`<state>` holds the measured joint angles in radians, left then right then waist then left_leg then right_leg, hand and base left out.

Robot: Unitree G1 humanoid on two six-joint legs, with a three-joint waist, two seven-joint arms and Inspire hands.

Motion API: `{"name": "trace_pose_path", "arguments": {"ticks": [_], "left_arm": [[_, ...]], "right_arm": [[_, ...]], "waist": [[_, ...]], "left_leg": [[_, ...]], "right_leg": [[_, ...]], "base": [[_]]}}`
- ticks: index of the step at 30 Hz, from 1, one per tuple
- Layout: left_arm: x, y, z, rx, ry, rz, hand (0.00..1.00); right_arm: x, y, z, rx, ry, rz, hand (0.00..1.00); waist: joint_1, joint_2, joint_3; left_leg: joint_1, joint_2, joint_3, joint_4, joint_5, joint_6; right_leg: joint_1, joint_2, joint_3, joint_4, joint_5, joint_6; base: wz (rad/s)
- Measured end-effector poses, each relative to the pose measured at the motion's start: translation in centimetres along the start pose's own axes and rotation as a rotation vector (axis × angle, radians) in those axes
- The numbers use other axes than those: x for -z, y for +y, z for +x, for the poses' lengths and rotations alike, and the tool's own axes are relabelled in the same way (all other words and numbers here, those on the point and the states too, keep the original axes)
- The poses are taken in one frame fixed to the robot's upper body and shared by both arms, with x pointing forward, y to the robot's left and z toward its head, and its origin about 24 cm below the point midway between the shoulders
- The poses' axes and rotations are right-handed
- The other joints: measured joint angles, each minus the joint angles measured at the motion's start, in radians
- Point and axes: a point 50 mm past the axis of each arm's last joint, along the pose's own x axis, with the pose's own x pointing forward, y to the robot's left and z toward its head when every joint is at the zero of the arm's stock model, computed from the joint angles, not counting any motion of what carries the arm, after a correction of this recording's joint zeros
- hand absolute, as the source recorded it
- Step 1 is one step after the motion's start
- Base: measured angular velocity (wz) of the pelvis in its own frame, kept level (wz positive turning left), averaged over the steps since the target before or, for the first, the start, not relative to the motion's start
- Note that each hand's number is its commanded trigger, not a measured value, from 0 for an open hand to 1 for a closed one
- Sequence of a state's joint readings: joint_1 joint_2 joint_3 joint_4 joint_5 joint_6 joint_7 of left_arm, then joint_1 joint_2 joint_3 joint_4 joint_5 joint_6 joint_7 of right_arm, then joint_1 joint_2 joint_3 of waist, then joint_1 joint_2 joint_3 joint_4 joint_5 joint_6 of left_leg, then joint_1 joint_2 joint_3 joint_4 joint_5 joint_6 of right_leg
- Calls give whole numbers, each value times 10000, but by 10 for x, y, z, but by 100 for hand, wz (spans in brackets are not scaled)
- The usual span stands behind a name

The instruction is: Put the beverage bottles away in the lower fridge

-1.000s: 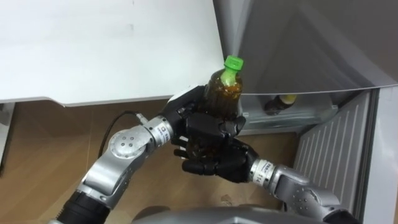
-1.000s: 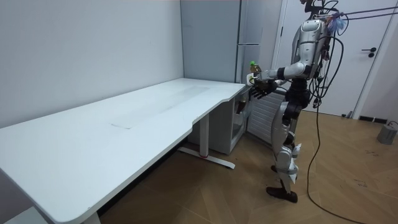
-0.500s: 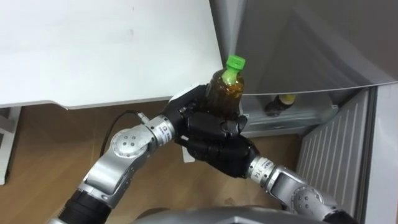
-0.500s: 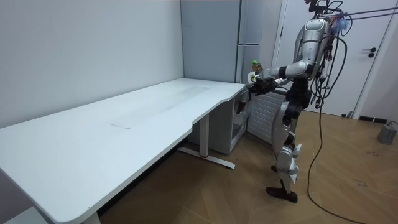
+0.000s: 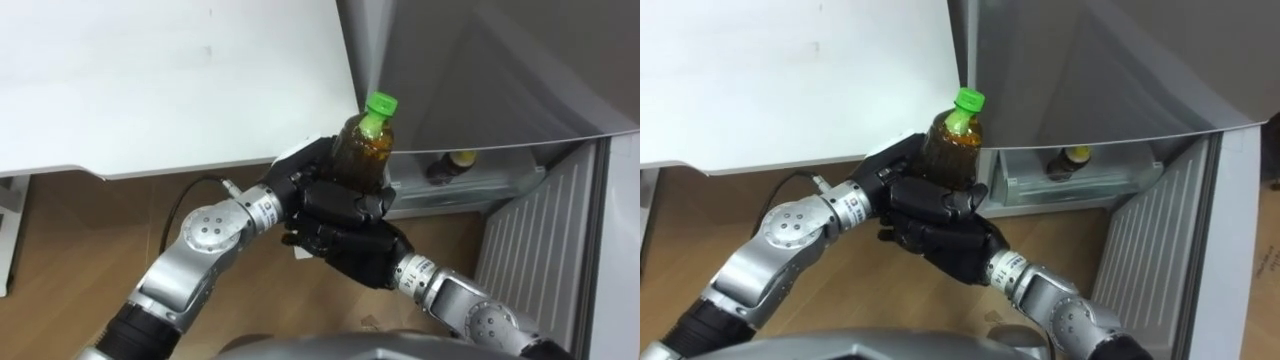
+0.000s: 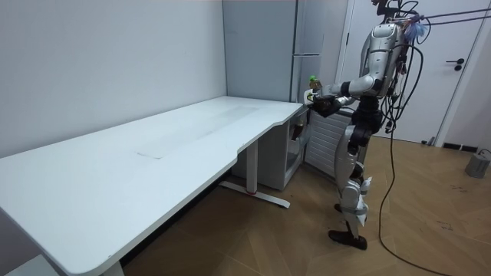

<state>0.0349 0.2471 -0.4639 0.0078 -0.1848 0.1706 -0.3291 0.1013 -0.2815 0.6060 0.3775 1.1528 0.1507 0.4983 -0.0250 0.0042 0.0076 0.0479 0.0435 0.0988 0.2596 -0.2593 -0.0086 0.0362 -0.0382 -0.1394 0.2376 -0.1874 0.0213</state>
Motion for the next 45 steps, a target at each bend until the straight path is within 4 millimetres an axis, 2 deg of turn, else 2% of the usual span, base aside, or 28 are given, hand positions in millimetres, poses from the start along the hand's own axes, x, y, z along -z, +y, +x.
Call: {"name": "trace_pose_path", "arguments": {"ticks": [3, 4, 6, 18, 24, 34, 42, 45], "left_arm": [[0, 0, 1, -100, -14, -30, 100], [0, -1, 1, -116, -14, -29, 81], [0, -1, 1, -118, 0, -18, 0], [-1, -1, 1, -119, -94, -179, 0], [-7, 1, 2, -201, -445, -503, 0], [-39, 1, -3, -373, -1852, -164, 0], [-53, -4, -6, -226, -2453, 177, 0], [-68, -6, -11, -199, -3207, 461, 0]], "right_arm": [[0, 0, 1, 31, -29, -117, 100], [0, 0, 1, 34, -30, -123, 100], [0, 0, 1, 36, -17, -125, 100], [0, -1, 0, 199, -4, -141, 100], [-1, -1, 1, 202, -117, -165, 100], [-5, 9, 2, -393, -969, 510, 100], [-5, 9, 0, -514, -1246, 803, 100], [-2, 5, -3, -274, -1202, 866, 100]], "waist": [[-19, -7, 9], [-28, -12, 33], [-35, -10, 54], [-37, -22, 50], [39, -120, -26], [54, -70, -27], [50, 55, -10], [55, 44, -3]], "left_leg": [[47, 0, 0, -9, 2, 0], [106, 0, 0, -21, 2, -1], [158, 0, 5, -27, 2, -1], [143, -2, -7, -129, 4, -4], [179, -4, -13, -31, 7, -4], [175, -1, -61, -21, 7, -4], [149, 1, -163, -75, 8, -13], [168, -1, -142, -64, 9, -12]], "right_leg": [[50, 0, -1, -3, 0, 0], [110, 1, -2, -9, 0, 0], [169, 1, -2, -12, -1, 1], [156, 3, -27, -22, -1, 1], [152, 6, -18, -53, 0, 0], [223, 27, -23, -173, 53, -14], [180, 62, -16, -146, 66, -30], [186, 59, 13, -146, 66, -29]], "base": [[0], [0], [0], [0], [0], [0], [0], [0]]}}
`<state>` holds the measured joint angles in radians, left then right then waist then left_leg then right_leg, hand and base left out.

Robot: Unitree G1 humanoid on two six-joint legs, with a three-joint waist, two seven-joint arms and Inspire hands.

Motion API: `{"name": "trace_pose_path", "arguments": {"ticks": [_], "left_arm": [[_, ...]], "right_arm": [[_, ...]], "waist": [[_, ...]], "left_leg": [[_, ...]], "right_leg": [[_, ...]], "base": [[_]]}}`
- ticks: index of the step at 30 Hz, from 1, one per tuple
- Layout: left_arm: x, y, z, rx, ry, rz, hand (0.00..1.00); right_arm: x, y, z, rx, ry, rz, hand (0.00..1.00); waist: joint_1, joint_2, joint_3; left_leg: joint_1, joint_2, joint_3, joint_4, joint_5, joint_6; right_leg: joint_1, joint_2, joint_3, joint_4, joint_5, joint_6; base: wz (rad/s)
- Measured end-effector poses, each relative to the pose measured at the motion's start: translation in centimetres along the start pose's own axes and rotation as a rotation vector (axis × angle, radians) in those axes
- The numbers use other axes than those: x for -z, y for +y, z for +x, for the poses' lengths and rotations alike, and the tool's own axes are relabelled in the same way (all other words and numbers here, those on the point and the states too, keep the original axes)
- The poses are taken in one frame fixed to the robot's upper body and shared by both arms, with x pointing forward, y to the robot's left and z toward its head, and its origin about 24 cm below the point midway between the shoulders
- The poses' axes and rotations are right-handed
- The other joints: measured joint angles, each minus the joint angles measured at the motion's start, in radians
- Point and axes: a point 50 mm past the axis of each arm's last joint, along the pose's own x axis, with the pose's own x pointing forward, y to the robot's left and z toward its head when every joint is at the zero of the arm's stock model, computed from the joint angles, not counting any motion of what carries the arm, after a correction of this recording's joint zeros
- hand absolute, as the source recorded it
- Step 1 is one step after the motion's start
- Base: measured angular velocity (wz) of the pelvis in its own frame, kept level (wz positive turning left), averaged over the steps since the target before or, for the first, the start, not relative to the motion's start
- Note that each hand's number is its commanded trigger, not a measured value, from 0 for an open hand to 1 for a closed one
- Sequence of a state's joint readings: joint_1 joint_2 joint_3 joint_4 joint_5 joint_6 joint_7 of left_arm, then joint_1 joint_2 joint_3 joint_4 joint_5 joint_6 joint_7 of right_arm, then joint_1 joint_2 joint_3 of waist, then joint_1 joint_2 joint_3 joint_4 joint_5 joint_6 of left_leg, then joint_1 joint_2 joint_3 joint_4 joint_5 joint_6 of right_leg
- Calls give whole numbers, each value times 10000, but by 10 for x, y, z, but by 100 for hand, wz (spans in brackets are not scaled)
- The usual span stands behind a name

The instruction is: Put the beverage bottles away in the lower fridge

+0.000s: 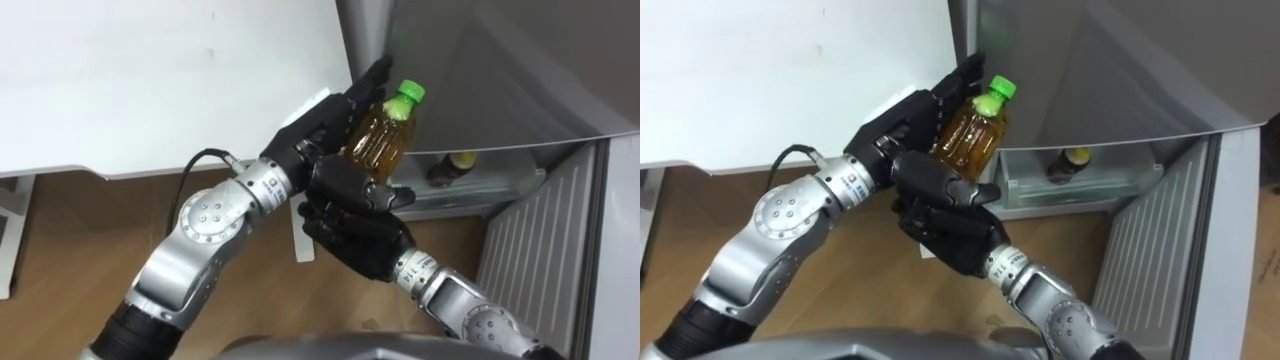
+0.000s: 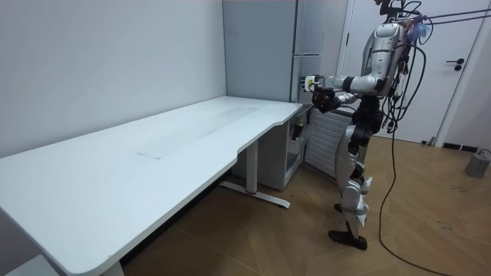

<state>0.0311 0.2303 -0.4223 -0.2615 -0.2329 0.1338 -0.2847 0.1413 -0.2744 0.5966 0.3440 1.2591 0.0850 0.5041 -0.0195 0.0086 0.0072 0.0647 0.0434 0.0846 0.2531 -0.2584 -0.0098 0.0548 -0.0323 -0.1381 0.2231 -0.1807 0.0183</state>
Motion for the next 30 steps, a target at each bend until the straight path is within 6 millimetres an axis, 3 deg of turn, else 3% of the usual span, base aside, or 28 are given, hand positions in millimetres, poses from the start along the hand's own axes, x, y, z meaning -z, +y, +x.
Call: {"name": "trace_pose_path", "arguments": {"ticks": [4, 9, 13, 18, 22, 27, 30], "left_arm": [[-16, 4, -1, -278, -954, 230, 0], [-31, 16, -6, -1094, -1562, 624, 0], [-60, 24, -16, -1855, -3186, 873, 0], [-82, 41, -32, -3014, -4143, 1324, 0], [-93, 58, -48, -4983, -5074, 1445, 0], [-100, 79, -71, -7514, -5588, 2096, 0], [-105, 91, -90, -9034, -6030, 2564, 0]], "right_arm": [[2, -3, -2, 147, 32, 39, 100], [10, -6, -10, 403, 59, 226, 100], [11, -12, -19, 727, -100, 338, 100], [3, -19, -29, 1143, -599, 337, 100], [1, -26, -43, 1698, -1122, 322, 100], [-1, -32, -54, 2166, -1534, 36, 100], [1, -35, -60, 2522, -1495, -349, 100]], "waist": [[28, -50, 86], [171, -44, 90], [309, 31, 103], [668, 137, 75], [1081, 209, 67], [1316, 300, 44], [1512, 382, -24]], "left_leg": [[110, 2, 20, -9, 2, 0], [162, 3, -1, -154, 0, -3], [175, 2, -19, -124, 0, -2], [206, 3, -47, -129, 3, -5], [446, 3, -43, -209, 2, -5], [775, -3, -108, -350, 1, -8], [1052, -2, -134, -522, 6, -16]], "right_leg": [[132, 2, -7, -38, 0, 0], [148, 15, -18, -39, -1, 1], [154, 10, -31, -38, -1, 1], [179, 11, -39, -38, -1, 1], [344, 15, -52, -41, -3, 4], [715, 32, -153, -228, -2, 4], [885, 52, -163, -234, -3, 4]], "base": [[0], [0], [0], [0], [-1], [0], [-5]]}}
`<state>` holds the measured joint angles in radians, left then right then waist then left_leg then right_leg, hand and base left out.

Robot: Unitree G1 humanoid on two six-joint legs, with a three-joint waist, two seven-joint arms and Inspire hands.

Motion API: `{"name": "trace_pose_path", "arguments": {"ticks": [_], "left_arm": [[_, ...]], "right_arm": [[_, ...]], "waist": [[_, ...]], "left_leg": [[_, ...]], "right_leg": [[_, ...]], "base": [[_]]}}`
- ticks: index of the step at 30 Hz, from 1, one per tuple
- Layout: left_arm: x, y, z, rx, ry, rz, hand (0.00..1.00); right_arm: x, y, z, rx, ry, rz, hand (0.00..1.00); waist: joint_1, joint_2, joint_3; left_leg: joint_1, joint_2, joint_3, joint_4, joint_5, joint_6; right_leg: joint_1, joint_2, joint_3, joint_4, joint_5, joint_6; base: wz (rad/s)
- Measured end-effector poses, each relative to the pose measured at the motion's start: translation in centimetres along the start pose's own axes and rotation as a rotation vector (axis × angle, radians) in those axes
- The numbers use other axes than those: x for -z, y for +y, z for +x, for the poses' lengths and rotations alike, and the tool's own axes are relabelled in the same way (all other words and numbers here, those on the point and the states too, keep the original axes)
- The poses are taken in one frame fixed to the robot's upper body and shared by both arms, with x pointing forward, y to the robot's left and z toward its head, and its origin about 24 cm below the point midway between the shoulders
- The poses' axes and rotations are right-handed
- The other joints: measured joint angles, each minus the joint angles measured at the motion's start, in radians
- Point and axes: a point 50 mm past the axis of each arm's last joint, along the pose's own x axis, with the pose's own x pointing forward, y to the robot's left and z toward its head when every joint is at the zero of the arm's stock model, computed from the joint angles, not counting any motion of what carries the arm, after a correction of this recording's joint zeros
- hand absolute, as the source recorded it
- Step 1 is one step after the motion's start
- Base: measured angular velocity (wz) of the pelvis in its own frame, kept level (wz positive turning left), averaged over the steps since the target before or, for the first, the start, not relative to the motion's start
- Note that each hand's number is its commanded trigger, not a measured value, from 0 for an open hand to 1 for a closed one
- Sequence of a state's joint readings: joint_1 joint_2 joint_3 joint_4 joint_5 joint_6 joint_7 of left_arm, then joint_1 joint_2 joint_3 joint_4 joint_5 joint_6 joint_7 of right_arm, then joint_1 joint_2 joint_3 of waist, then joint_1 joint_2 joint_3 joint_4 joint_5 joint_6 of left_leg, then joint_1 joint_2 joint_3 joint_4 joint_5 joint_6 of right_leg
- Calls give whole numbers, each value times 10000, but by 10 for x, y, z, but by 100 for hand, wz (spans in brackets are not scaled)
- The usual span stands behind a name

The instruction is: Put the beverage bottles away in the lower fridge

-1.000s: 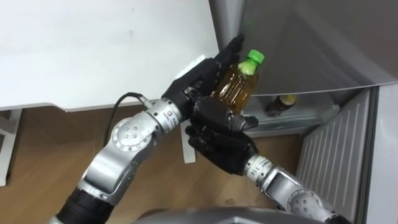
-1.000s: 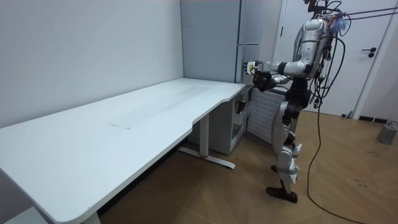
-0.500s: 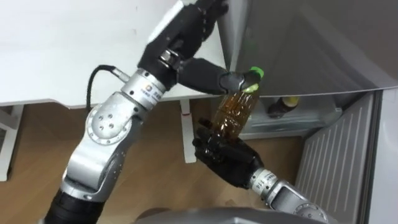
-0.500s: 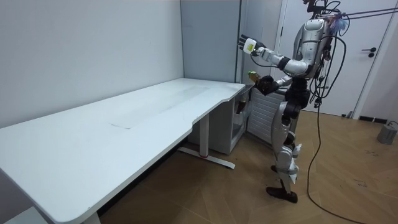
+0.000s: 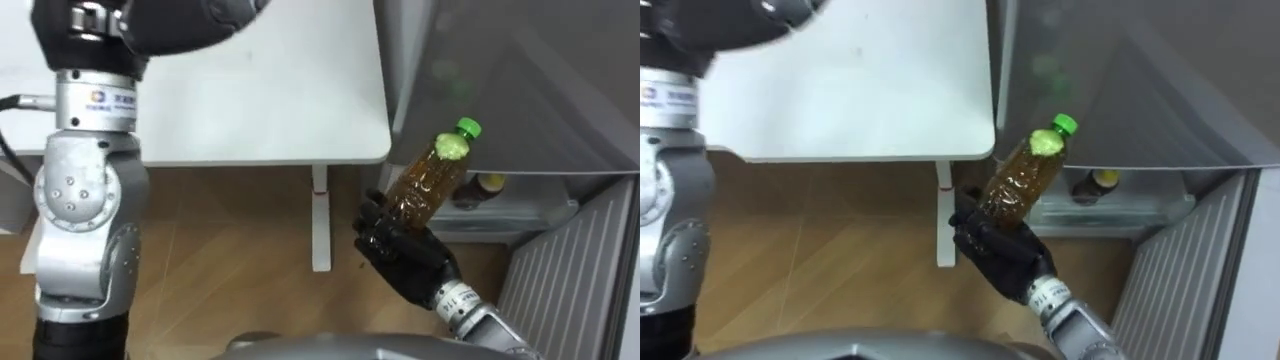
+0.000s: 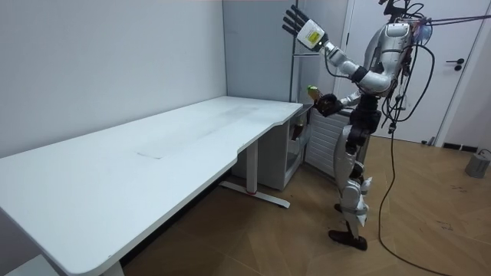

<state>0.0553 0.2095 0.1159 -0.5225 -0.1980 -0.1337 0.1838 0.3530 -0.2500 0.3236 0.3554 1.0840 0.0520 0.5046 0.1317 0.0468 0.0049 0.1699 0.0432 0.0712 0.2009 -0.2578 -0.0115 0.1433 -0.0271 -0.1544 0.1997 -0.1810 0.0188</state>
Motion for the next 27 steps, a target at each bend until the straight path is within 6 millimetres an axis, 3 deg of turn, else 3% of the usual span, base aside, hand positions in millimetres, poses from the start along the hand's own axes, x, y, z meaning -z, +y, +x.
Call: {"name": "trace_pose_path", "arguments": {"ticks": [1, 4, 9, 10, 11, 15, 17, 20, 27], "left_arm": [[-3, 10, 0, -596, -203, 375, 0], [-12, 33, -1, -2236, -700, 1113, 0], [-15, 65, -13, -4441, -698, 2089, 0], [-12, 71, -15, -4921, -566, 2245, 0], [-7, 80, -17, -5453, -374, 2484, 0], [15, 114, -31, -6987, 857, 3396, 0], [33, 132, -57, -8005, 2326, 3404, 0], [60, 144, -95, -8893, 4620, 3211, 0], [114, 129, -181, -9264, 9598, 3098, 0]], "right_arm": [[1, -3, -4, 177, 53, -136, 100], [8, -11, -17, 697, 24, 70, 100], [13, -19, -29, 1302, 159, 44, 100], [13, -21, -31, 1434, 188, -43, 100], [13, -21, -32, 1487, 226, -109, 100], [8, -25, -33, 1875, -1, -71, 100], [3, -28, -34, 2244, -157, 49, 100], [0, -29, -32, 2602, -433, 505, 100], [6, -25, -25, 2974, -555, 1333, 100]], "waist": [[82, 12, -36], [390, -9, -47], [615, -64, -51], [687, -32, -44], [726, -53, -100], [908, 19, -115], [882, 59, -97], [872, 46, -90], [808, 11, -106]], "left_leg": [[6, 0, 0, 12, 0, 0], [14, -8, 3, 19, 1, 2], [103, -19, -16, -29, 1, 2], [160, -22, -37, -40, 1, 2], [153, -25, -43, -41, 1, 1], [188, -31, -46, -5, 4, -2], [259, -44, -50, -44, 3, -2], [257, -50, -192, -116, 3, -2], [176, -54, -307, -115, 4, -4]], "right_leg": [[2, -1, -8, -3, 0, 0], [8, -6, -17, -79, 0, 0], [93, -27, -116, -171, -1, 2], [164, -25, -134, -200, -4, 5], [171, -21, -139, -251, -4, 5], [239, -24, -134, -280, -2, 3], [301, -30, -138, -309, -12, 18], [321, -27, -202, -353, -15, 21], [311, -28, -391, -465, -13, 19]], "base": [[-6], [0], [2], [0], [0], [0], [0], [4], [8]]}}
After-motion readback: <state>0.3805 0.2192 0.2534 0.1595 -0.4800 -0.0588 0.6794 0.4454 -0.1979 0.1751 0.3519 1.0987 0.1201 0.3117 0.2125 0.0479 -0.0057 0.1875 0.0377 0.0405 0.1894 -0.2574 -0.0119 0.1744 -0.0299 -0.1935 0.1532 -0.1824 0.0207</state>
